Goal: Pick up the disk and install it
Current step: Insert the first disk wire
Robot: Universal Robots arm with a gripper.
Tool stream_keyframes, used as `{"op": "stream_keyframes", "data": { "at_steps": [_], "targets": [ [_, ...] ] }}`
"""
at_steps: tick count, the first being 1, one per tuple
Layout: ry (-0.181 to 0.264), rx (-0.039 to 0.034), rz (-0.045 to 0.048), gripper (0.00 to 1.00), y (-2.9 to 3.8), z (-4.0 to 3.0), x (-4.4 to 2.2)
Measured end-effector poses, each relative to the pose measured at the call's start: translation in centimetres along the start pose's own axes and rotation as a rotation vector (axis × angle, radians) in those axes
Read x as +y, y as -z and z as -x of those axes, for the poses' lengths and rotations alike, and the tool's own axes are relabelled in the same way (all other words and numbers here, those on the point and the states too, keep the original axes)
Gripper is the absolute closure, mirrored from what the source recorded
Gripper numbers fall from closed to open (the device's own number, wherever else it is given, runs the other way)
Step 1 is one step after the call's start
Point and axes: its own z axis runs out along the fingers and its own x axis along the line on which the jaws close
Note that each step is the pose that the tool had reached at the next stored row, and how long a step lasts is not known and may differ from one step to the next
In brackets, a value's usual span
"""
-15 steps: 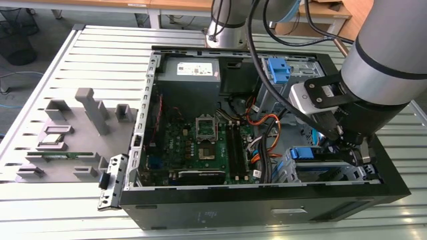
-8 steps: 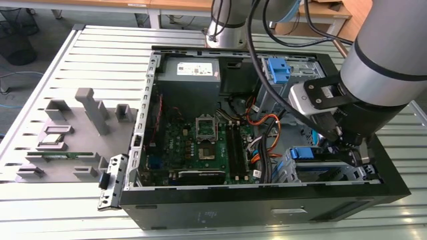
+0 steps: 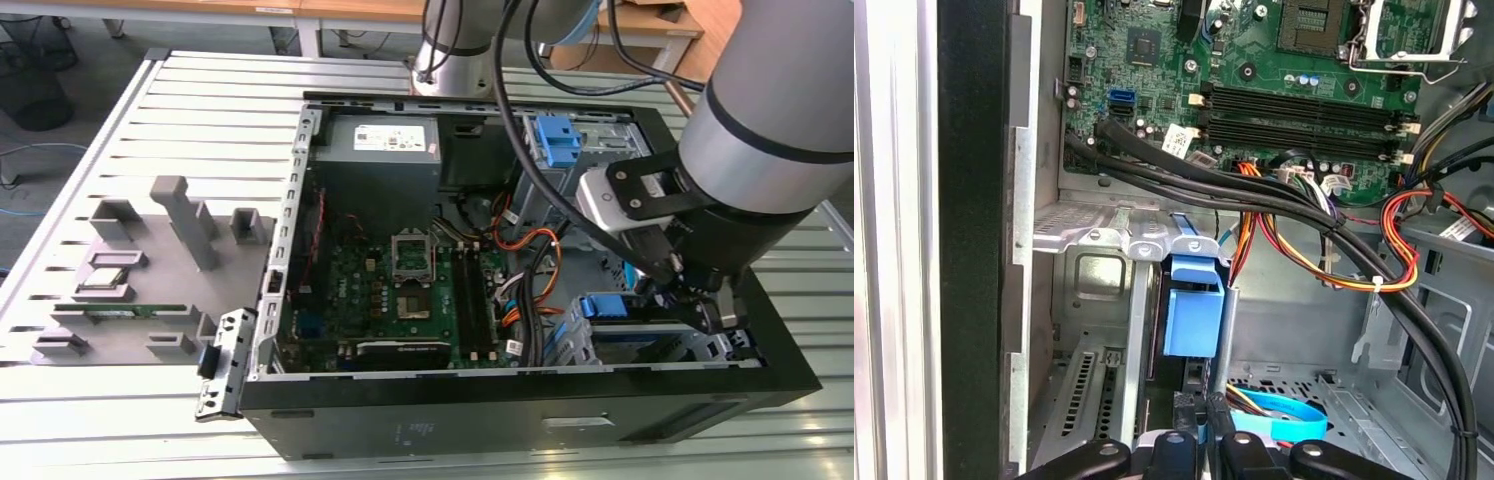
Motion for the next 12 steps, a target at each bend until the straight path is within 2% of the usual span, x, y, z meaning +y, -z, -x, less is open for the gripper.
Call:
{"op": "stream_keyframes", "data": {
  "at_steps": [8, 10, 11, 12],
  "targets": [
    [0.000, -0.0001, -0.0001, 0.84, -0.09, 0.00, 0.02],
    [0.000, -0.0006, -0.0003, 0.83, -0.12, -0.01, 0.02],
    [0.000, -0.0005, -0.0002, 0.77, -0.12, -0.01, 0.02],
    [0.000, 0.0000, -0.0001, 0.77, -0.09, -0.01, 0.02]
  ]
}}
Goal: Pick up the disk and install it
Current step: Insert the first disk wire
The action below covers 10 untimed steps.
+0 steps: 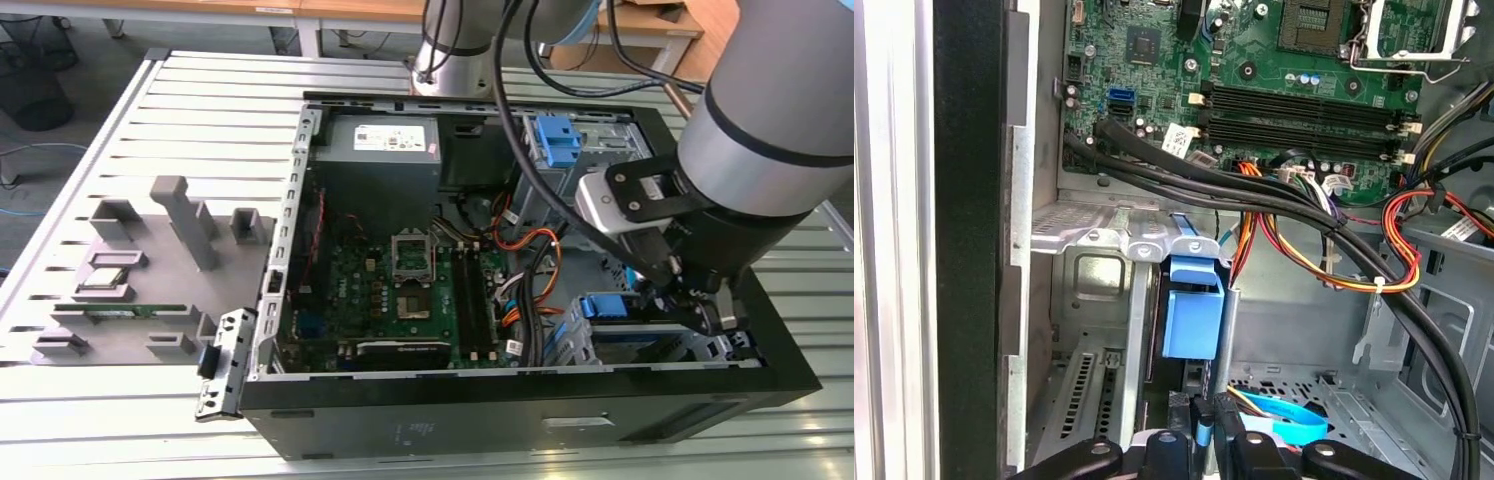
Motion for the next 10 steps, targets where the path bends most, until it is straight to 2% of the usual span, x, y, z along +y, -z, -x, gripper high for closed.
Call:
{"op": "stream_keyframes", "data": {
  "at_steps": [3, 10],
  "targets": [
    [0.000, 0.0000, 0.0000, 0.77, 0.26, 0.02, -0.06],
    [0.000, 0.0004, 0.0001, 0.77, 2.04, 0.17, -0.45]
  ]
}}
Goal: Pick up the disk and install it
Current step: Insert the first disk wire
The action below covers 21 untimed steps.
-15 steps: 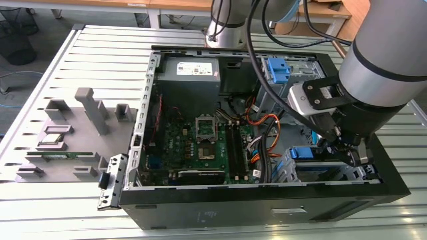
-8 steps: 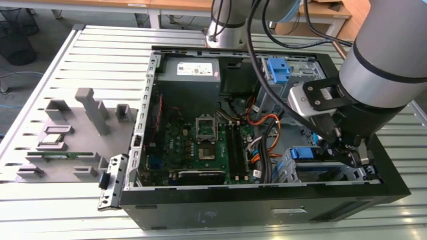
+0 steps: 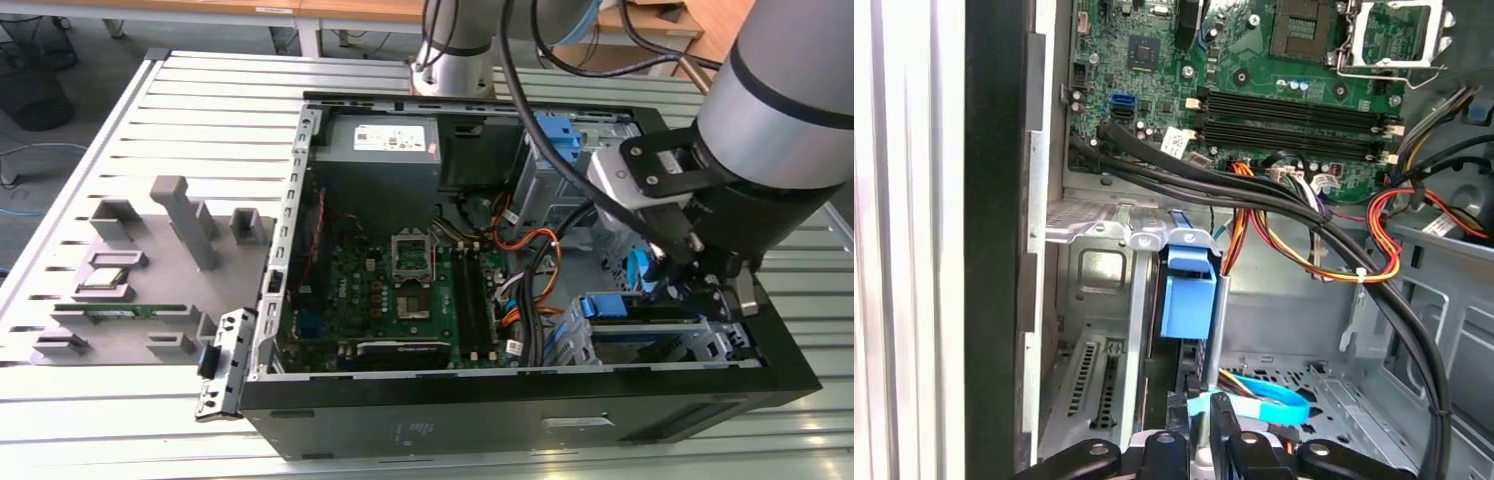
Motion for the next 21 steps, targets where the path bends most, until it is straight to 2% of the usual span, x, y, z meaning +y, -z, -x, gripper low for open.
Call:
{"op": "stream_keyframes", "data": {
  "at_steps": [3, 8, 9, 10, 16, 17, 21],
  "targets": [
    [0.000, 0.0001, 0.0000, 0.77, 0.49, 0.04, -0.11],
    [0.000, -0.0003, 0.0004, 0.77, 0.51, 0.04, -0.11],
    [-0.001, -0.0005, 0.0070, 0.77, 0.51, 0.05, -0.11],
    [-0.002, -0.0011, 0.0192, 0.77, 0.50, 0.04, -0.11],
    [-0.013, -0.0095, 0.1270, 0.77, 0.35, 0.03, -0.16],
    [-0.013, -0.0098, 0.1326, 0.77, 0.36, 0.03, -0.16],
    [-0.013, -0.0098, 0.1328, 0.77, 0.36, 0.02, -0.15]
  ]
}}
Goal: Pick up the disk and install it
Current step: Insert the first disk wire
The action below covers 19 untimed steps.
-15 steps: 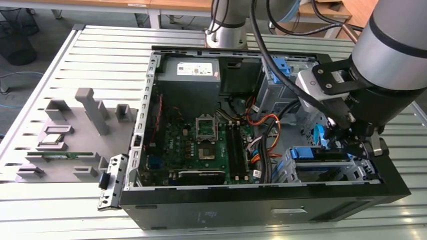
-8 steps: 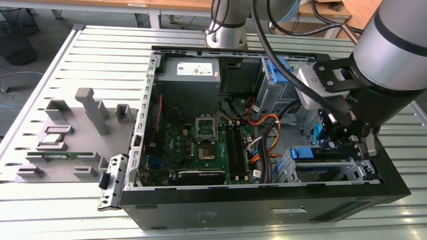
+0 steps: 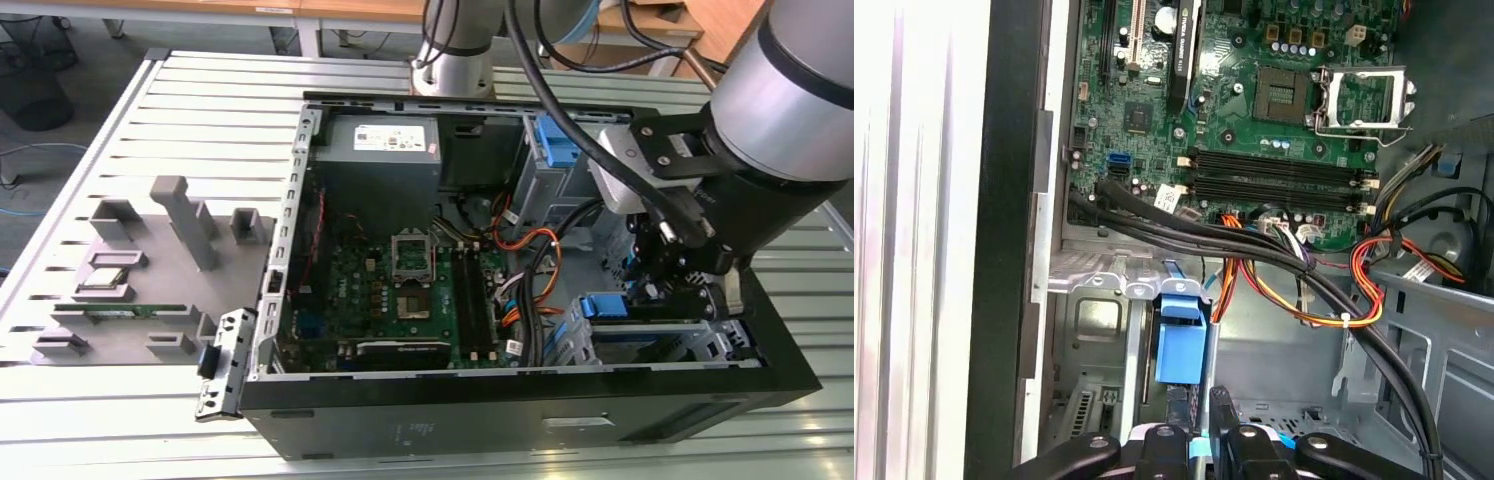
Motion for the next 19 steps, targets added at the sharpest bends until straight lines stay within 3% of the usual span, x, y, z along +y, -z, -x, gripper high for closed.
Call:
{"op": "stream_keyframes", "data": {
  "at_steps": [15, 16, 19],
  "targets": [
    [-0.030, -0.0002, 0.0006, 0.77, -0.04, -0.03, -0.46],
    [-0.030, -0.0002, 0.0034, 0.77, -0.04, -0.04, -0.47],
    [-0.034, -0.0023, 0.0374, 0.77, -0.13, -0.05, -0.47]
  ]
}}
